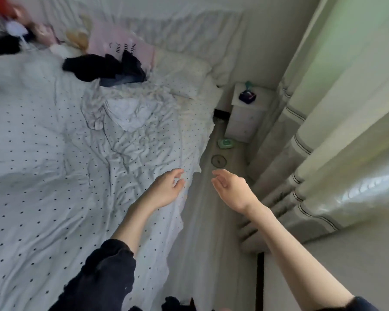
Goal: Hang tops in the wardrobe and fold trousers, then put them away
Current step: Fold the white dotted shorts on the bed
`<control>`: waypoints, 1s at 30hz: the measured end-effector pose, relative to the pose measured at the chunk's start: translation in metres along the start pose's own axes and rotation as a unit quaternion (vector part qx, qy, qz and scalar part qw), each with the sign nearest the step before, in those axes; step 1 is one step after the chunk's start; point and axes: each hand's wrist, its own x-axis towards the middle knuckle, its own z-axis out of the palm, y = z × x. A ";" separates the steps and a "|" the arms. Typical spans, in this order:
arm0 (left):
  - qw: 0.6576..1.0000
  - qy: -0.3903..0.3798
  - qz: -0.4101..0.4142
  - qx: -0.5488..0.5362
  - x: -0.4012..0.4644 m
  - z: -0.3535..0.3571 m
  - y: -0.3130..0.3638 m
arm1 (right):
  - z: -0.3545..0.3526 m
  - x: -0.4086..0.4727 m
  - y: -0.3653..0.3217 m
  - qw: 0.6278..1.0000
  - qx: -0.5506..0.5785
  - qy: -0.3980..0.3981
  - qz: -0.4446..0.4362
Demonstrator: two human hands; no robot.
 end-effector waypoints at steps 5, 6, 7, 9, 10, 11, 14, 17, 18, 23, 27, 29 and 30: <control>0.998 0.057 -0.038 -0.001 0.085 -0.015 -0.003 | -0.027 0.120 0.003 0.998 0.033 -0.039 -0.047; 0.997 0.063 -0.051 0.002 0.095 -0.018 -0.004 | -0.029 0.135 0.002 0.997 0.037 -0.047 -0.054; 0.995 0.079 -0.063 -0.001 0.116 -0.022 -0.004 | -0.035 0.164 0.001 0.995 0.048 -0.058 -0.067; 0.990 0.110 -0.086 -0.005 0.155 -0.031 -0.001 | -0.044 0.218 0.003 0.990 0.063 -0.077 -0.095; 0.986 0.132 -0.100 -0.013 0.178 -0.035 0.004 | -0.051 0.249 0.002 0.988 0.064 -0.094 -0.107; 0.983 0.142 -0.113 -0.016 0.196 -0.038 0.010 | -0.056 0.273 0.000 0.985 0.064 -0.106 -0.120; 0.977 0.167 -0.132 -0.016 0.250 -0.050 0.023 | -0.067 0.351 -0.008 0.975 0.043 -0.147 -0.161; 0.967 0.188 -0.172 -0.024 0.287 -0.064 0.020 | -0.067 0.412 -0.022 0.965 0.033 -0.187 -0.179; 0.962 0.199 -0.186 -0.025 0.297 -0.070 0.016 | -0.065 0.429 -0.027 0.962 0.030 -0.199 -0.187; 0.945 0.218 -0.242 -0.023 0.354 -0.094 -0.021 | -0.039 0.517 -0.047 0.945 0.014 -0.232 -0.229; 0.937 0.203 -0.280 -0.036 0.421 -0.116 -0.066 | -0.005 0.596 -0.064 0.935 -0.023 -0.255 -0.246; 0.940 0.171 -0.293 -0.038 0.453 -0.126 -0.080 | 0.008 0.627 -0.070 0.926 -0.052 -0.283 -0.245; 0.940 0.160 -0.298 -0.040 0.472 -0.134 -0.090 | 0.017 0.647 -0.074 0.916 -0.073 -0.303 -0.253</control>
